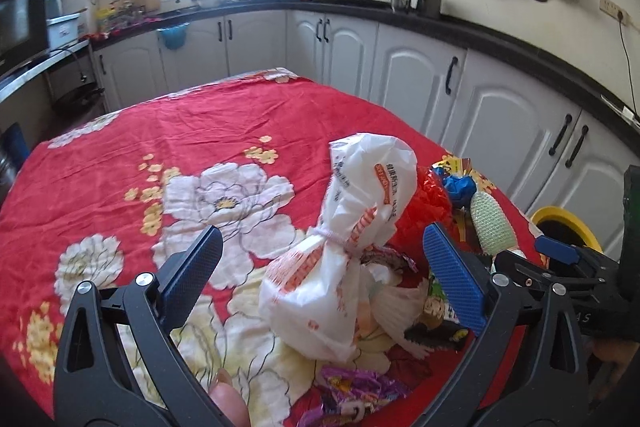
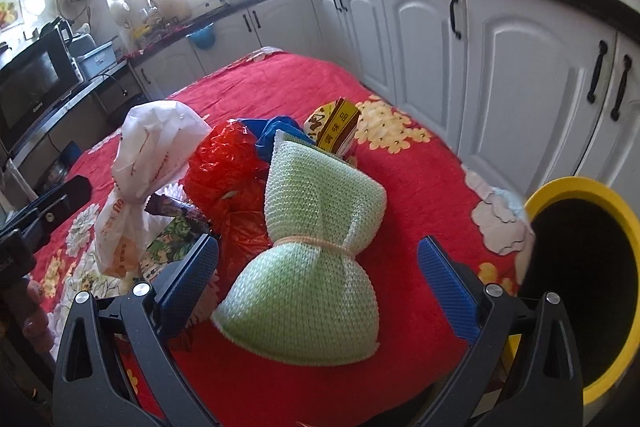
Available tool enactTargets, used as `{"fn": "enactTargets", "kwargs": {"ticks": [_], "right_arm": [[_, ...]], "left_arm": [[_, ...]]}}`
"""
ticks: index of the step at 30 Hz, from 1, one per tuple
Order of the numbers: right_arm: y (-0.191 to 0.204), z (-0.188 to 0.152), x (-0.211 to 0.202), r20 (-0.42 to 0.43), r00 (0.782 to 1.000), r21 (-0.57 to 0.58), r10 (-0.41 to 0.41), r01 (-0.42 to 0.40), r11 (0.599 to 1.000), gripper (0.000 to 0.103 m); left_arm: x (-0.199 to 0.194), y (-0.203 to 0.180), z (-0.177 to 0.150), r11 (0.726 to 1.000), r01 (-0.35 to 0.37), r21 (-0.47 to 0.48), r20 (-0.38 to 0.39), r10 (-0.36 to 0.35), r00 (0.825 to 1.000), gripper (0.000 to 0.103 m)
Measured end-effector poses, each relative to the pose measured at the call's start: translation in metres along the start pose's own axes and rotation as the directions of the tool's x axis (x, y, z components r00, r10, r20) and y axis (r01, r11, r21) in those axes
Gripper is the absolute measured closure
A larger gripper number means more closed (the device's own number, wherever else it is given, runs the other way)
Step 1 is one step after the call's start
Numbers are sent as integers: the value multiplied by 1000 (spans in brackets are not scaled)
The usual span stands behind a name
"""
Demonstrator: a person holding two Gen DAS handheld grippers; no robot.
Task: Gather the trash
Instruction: 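Grasp the tied white plastic bag with the left tool while the right tool grasps the green mesh bag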
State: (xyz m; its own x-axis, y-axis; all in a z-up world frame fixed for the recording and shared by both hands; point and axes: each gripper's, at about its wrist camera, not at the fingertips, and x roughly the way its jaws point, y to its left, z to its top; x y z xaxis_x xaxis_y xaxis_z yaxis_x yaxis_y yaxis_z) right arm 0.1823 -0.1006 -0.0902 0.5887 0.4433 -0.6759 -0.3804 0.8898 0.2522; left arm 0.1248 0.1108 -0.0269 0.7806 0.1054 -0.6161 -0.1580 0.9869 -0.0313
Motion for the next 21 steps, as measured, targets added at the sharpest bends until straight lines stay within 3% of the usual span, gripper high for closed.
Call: {"fn": "enactTargets", "kwargs": {"ticks": [5,13,16,21], "right_arm": [[-12,2,10,-61,996,88,71,-66,994,9],[-25,2,19,-111,981,182,157,-135,974,37],[-26,0,15,-96,982,182,161,-142,973,38],[-27,-4,6,-66,987,178,148,-135,975,39]], "left_arm": [[22,-1,8,999,39,-10,-72,-39,997,11],[44,0,11,1000,16,-12,-135,-18,991,11],[47,2,12,1000,19,-21,-147,-22,989,17],[50,1,7,999,34,-20,-169,-37,985,38]]}}
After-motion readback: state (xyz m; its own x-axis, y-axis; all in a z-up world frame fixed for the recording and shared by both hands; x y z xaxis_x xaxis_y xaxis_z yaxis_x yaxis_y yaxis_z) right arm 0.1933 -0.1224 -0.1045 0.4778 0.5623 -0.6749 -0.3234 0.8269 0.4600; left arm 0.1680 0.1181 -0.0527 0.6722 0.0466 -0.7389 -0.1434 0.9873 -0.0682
